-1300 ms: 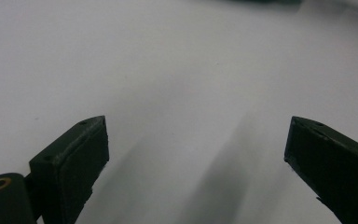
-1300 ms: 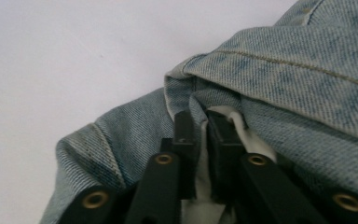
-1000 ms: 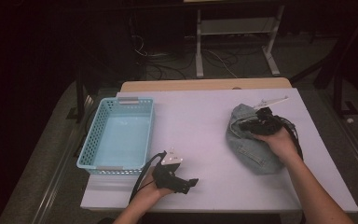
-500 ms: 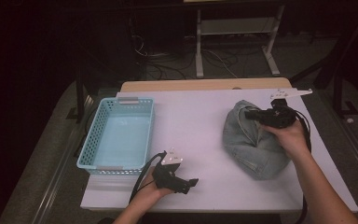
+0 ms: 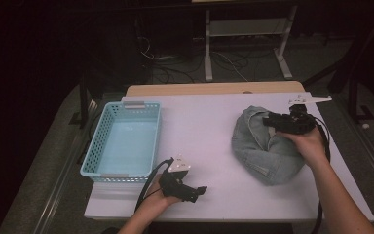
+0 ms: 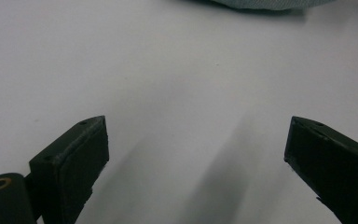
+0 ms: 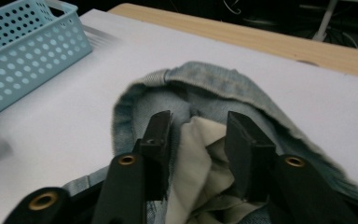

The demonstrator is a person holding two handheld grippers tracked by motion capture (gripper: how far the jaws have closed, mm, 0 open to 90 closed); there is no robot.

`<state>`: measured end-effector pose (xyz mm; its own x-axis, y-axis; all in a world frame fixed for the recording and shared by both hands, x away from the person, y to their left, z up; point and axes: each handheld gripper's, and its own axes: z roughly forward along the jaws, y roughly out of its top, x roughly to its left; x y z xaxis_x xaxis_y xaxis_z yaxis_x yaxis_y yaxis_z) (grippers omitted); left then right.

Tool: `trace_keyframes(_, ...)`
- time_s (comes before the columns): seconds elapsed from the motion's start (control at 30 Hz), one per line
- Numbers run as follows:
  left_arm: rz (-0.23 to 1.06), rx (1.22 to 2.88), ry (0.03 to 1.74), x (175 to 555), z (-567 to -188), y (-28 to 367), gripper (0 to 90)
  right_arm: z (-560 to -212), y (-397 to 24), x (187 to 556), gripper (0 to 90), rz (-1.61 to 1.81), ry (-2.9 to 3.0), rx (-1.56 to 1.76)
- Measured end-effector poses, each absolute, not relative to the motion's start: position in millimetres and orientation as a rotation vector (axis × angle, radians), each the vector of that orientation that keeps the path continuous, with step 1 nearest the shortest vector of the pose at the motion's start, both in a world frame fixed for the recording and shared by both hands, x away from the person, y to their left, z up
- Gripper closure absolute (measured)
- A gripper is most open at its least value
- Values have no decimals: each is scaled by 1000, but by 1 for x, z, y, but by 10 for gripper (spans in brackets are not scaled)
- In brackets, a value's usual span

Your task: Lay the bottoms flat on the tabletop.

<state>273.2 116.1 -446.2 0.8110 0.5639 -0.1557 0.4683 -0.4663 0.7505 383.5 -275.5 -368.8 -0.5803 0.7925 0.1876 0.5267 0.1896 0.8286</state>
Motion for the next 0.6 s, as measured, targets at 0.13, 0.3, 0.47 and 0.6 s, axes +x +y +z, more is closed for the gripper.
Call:
trace_keyframes(0.13,144,2138,760,273,-446,117,61,-357,-280,375,525,1362,2168,1237)
trace_keyframes(0.3,144,2137,763,273,-446,117,61,-350,-281,361,522,1377,2186,1214)
trace_keyframes(0.47,146,2136,764,273,-446,117,61,-353,-277,346,592,1353,2232,1178)
trace_keyframes(0.6,147,2142,759,273,-446,116,62,-359,-269,339,663,1341,2287,1154)
